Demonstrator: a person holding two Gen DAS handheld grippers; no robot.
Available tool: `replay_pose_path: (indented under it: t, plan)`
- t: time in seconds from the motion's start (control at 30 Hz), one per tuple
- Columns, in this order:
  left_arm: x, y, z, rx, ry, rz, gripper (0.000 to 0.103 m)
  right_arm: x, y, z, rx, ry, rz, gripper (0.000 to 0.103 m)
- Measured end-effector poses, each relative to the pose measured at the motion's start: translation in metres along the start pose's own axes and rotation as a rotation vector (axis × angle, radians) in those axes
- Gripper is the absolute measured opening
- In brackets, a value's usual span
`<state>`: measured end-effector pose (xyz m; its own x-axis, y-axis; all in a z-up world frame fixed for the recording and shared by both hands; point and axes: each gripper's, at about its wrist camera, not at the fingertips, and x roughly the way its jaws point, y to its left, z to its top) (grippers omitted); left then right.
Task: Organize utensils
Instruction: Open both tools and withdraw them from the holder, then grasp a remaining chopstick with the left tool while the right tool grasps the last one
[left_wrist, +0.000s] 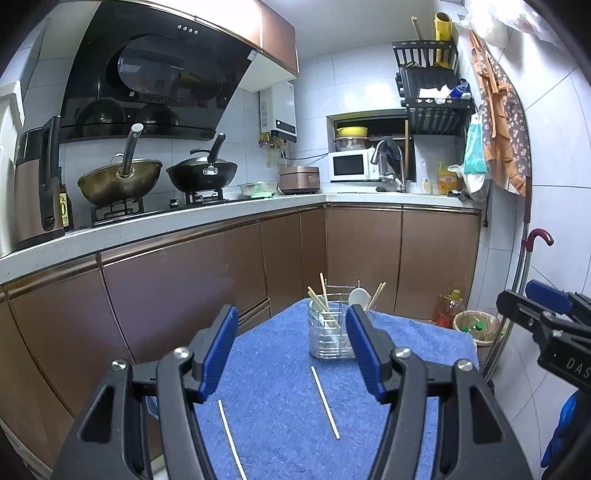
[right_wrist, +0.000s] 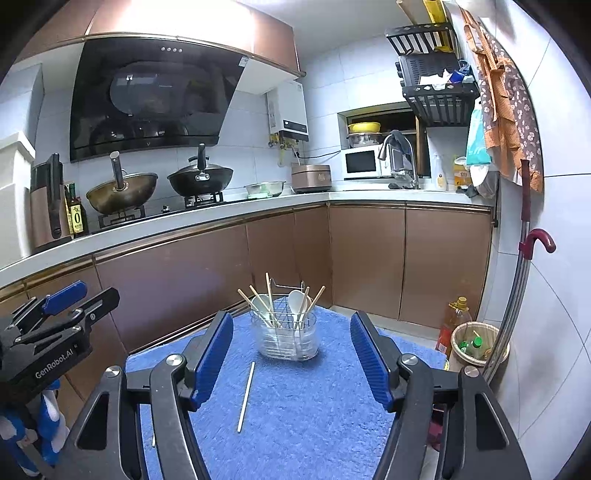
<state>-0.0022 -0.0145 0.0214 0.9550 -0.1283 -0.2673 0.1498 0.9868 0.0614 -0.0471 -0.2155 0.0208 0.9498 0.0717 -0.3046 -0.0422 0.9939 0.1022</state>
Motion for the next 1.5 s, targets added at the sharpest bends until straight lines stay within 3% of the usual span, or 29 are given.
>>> replay_pose_path:
  t: [0.27,0.47,0.57,0.67,0.87,1.0,1.1,1.23,1.37,1.5]
  plan:
    - [0.012,0.01,-0.011,-0.01,0.049,0.016,0.059,0.009,0.005,-0.005,-0.006,0.029,0.005,0.064]
    - [0.036,0.026,-0.027,-0.043,0.139,0.016,0.059,0.029,0.008,-0.012,-0.017,0.081,0.011,0.064]
    - [0.053,0.04,-0.037,-0.082,0.212,-0.003,0.059,0.042,0.01,-0.016,-0.027,0.114,0.017,0.064]
    - [0.08,0.067,-0.053,-0.162,0.338,-0.052,0.059,0.06,0.012,-0.022,-0.039,0.17,0.031,0.064]
    - [0.14,0.121,-0.101,-0.345,0.617,-0.124,0.059,0.117,0.018,-0.039,-0.057,0.343,0.092,0.064]
    - [0.172,0.139,-0.131,-0.431,0.743,-0.138,0.058,0.165,0.028,-0.054,-0.064,0.467,0.156,0.064]
    - [0.194,0.145,-0.147,-0.46,0.803,-0.132,0.058,0.205,0.033,-0.066,-0.05,0.561,0.202,0.063]
    - [0.221,0.148,-0.165,-0.477,0.88,-0.114,0.057,0.26,0.04,-0.079,-0.058,0.674,0.219,0.049]
    - [0.242,0.148,-0.177,-0.485,0.95,-0.108,0.045,0.311,0.052,-0.09,-0.078,0.765,0.233,0.042]
    - [0.253,0.149,-0.177,-0.46,0.967,-0.105,0.04,0.351,0.063,-0.103,-0.108,0.832,0.217,0.035]
